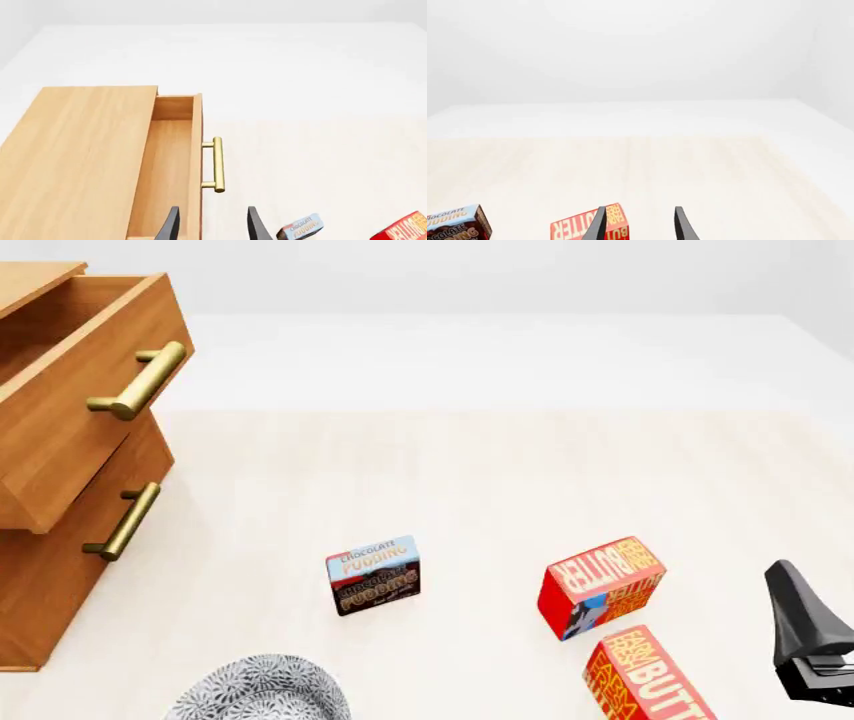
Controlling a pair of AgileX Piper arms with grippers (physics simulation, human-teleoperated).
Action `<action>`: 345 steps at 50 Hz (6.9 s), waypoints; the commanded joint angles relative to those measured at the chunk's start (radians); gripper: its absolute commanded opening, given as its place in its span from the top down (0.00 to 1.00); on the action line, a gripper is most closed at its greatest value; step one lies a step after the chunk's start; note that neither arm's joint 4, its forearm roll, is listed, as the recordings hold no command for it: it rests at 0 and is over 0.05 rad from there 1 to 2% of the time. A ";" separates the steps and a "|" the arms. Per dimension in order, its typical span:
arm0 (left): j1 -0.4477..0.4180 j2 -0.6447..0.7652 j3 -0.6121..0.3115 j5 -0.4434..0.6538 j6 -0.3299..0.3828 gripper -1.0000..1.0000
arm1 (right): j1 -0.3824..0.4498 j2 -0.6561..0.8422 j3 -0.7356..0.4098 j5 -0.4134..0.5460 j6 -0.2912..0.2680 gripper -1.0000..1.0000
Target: Put the chocolate pudding in the top drawer of the cabinet and close it.
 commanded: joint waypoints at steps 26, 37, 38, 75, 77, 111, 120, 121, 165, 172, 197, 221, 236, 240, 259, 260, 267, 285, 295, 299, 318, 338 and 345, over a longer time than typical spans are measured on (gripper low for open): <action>0.083 0.107 0.077 0.045 0.006 0.00 | 0.000 0.002 0.001 -0.004 -0.003 0.00; 0.089 0.152 0.113 0.017 0.047 0.00 | 0.000 0.002 0.001 -0.004 -0.003 0.00; 0.089 0.152 0.120 0.012 0.049 0.00 | -0.001 0.002 0.001 -0.004 -0.003 0.00; 0.052 0.188 0.334 -0.131 -0.002 0.00 | 0.000 0.002 0.001 -0.004 -0.003 0.00; 0.055 0.187 0.340 -0.133 -0.003 0.00 | 0.000 0.002 0.001 -0.004 -0.003 0.00; -0.104 0.255 0.552 -0.299 -0.084 0.00 | -0.001 0.002 0.001 -0.004 -0.003 0.00; -0.169 0.266 0.567 -0.313 -0.115 0.00 | 0.000 0.002 0.001 -0.004 -0.003 0.00; -0.174 0.266 0.569 -0.314 -0.118 0.00 | 0.000 0.002 0.001 -0.004 -0.003 0.00; -0.455 0.366 0.536 -0.365 -0.208 0.00 | 0.000 0.002 0.001 -0.004 -0.003 0.00; -0.440 0.340 0.471 -0.306 -0.175 0.00 | -0.001 0.002 0.001 -0.004 -0.003 0.00; -0.385 0.304 0.147 -0.144 0.023 0.00 | -0.001 0.002 0.001 -0.004 -0.003 0.00; -0.409 0.270 0.009 -0.104 0.194 0.00 | 0.000 0.002 0.001 -0.004 -0.003 0.00; -0.533 0.322 -0.021 -0.137 0.240 0.00 | 0.000 0.002 0.001 -0.004 -0.003 0.00; -0.547 0.337 0.003 -0.172 0.271 0.00 | 0.000 0.002 0.001 -0.004 -0.003 0.00; -0.654 0.408 0.114 -0.268 0.302 0.00 | 0.000 0.002 0.001 -0.004 -0.003 0.00; -0.654 0.409 0.127 -0.275 0.312 0.00 | 0.000 0.002 0.001 -0.004 -0.003 0.00; -0.672 0.447 0.191 -0.323 0.318 0.00 | -0.001 0.002 0.001 -0.004 -0.003 0.00; -0.683 0.531 0.340 -0.453 0.316 0.00 | 0.000 0.002 0.001 -0.004 -0.003 0.00; -0.676 0.580 0.381 -0.504 0.302 0.00 | 0.000 0.002 0.001 -0.004 -0.003 0.00; -0.668 0.596 0.395 -0.524 0.307 0.00 | -0.001 0.002 0.001 -0.004 -0.003 0.00; -0.652 0.661 0.431 -0.585 0.310 0.00 | -0.001 0.002 0.001 -0.004 -0.003 0.00; -0.656 0.733 0.465 -0.648 0.267 0.00 | 0.000 0.002 0.001 -0.004 -0.003 0.00; -0.632 0.754 0.483 -0.677 0.273 0.00 | -0.001 0.002 0.001 -0.004 -0.003 0.00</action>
